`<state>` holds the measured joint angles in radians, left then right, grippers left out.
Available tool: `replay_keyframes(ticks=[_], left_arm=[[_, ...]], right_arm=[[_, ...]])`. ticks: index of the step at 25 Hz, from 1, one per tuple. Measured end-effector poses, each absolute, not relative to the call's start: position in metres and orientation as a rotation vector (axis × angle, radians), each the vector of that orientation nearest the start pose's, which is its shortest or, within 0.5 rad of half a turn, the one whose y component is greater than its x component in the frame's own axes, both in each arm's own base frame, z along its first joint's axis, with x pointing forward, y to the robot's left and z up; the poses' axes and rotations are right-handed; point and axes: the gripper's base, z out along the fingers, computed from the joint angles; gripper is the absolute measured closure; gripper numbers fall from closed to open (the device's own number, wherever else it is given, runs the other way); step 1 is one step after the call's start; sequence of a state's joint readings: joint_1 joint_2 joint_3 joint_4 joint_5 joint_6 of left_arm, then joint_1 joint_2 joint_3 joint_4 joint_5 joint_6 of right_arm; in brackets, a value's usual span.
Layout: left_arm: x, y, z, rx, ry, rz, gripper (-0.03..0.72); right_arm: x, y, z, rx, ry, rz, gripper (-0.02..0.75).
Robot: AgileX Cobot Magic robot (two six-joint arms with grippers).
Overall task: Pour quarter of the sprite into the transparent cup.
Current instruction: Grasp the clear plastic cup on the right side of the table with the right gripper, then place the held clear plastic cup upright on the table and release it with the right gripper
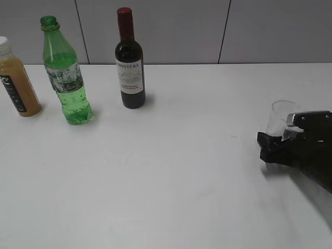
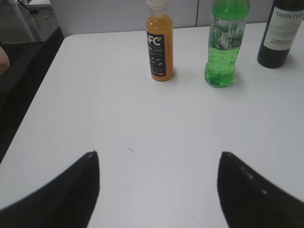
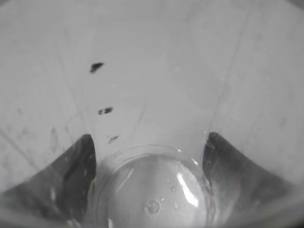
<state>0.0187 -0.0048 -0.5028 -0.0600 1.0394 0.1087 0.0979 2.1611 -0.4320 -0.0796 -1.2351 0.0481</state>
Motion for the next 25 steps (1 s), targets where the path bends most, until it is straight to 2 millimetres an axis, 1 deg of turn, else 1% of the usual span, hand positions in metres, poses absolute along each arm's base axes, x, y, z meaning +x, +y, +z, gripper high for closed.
replay_keyframes(ticks=[2,5,9,15,20,25], left_arm=[[-0.005,-0.005,0.280,0.093,2.012,0.010,0.099],[-0.005,-0.005,0.280,0.093,2.012,0.010,0.099],[-0.005,-0.005,0.280,0.093,2.012,0.010,0.099],[-0.005,-0.005,0.280,0.093,2.012,0.010,0.099],[-0.005,-0.005,0.280,0.093,2.012,0.010,0.099],[-0.005,-0.005,0.280,0.093,2.012,0.010,0.099]], right_arm=[[0.275,0.036,0.053,-0.146,1.970,0.165,0.205],[0.276,0.043,0.065,-0.235,1.922,0.214,0.205],[0.273,0.057,0.074,-0.402,1.869,0.321,0.205],[0.266,0.081,0.078,-0.687,1.779,0.511,0.207],[0.262,0.108,0.081,-0.814,1.718,0.616,0.207],[0.263,0.148,0.090,-0.939,1.601,0.690,0.207]])
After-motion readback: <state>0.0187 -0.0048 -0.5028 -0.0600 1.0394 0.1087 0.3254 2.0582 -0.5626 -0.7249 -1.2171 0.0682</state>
